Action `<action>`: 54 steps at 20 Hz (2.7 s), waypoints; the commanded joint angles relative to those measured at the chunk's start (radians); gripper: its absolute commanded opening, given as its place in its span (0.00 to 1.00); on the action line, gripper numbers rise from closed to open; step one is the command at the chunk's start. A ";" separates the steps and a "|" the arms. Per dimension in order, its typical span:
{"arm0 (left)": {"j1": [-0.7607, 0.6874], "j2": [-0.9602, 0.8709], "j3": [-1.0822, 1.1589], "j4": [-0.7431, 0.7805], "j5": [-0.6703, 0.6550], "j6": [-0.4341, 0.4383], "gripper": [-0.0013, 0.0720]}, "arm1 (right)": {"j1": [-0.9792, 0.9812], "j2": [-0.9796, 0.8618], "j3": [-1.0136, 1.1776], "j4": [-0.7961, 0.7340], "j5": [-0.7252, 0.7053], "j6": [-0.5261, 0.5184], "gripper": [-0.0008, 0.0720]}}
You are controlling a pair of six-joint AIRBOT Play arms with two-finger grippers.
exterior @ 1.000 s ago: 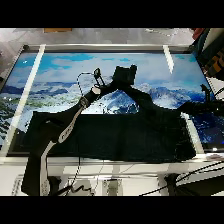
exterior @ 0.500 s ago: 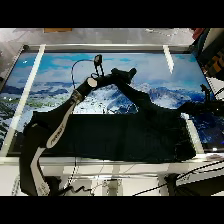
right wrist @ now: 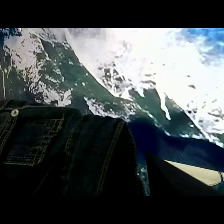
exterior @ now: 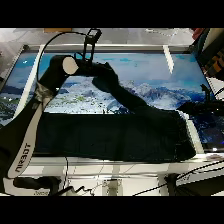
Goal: Fold the clothes and pants, and hang the long-sleeved shirts on hangers.
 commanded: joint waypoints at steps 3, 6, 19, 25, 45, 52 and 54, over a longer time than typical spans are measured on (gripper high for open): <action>-0.048 -0.061 0.000 -0.006 -0.252 -0.055 0.03 | 0.000 -0.001 0.001 0.001 -0.001 0.008 0.77; -0.091 -0.182 0.000 -0.145 -0.180 0.001 0.03 | 0.000 -0.001 0.001 0.001 0.000 0.008 0.77; 0.011 -0.256 0.000 -0.401 -0.117 0.129 0.90 | 0.000 -0.001 0.001 0.001 0.002 0.034 0.77; 0.118 -0.281 0.000 -0.400 -0.109 0.134 0.90 | 0.000 -0.001 0.001 0.000 -0.018 0.034 0.77; 0.106 -0.476 0.001 -0.753 -0.134 0.385 0.04 | 0.000 -0.001 0.001 0.000 -0.016 0.034 0.77; 0.271 -0.246 0.001 -0.881 0.097 0.527 0.03 | 0.000 -0.001 0.001 0.000 -0.009 0.044 0.77; 0.330 -0.142 0.001 -0.851 0.208 0.551 0.03 | 0.000 -0.001 0.001 0.000 -0.009 0.053 0.77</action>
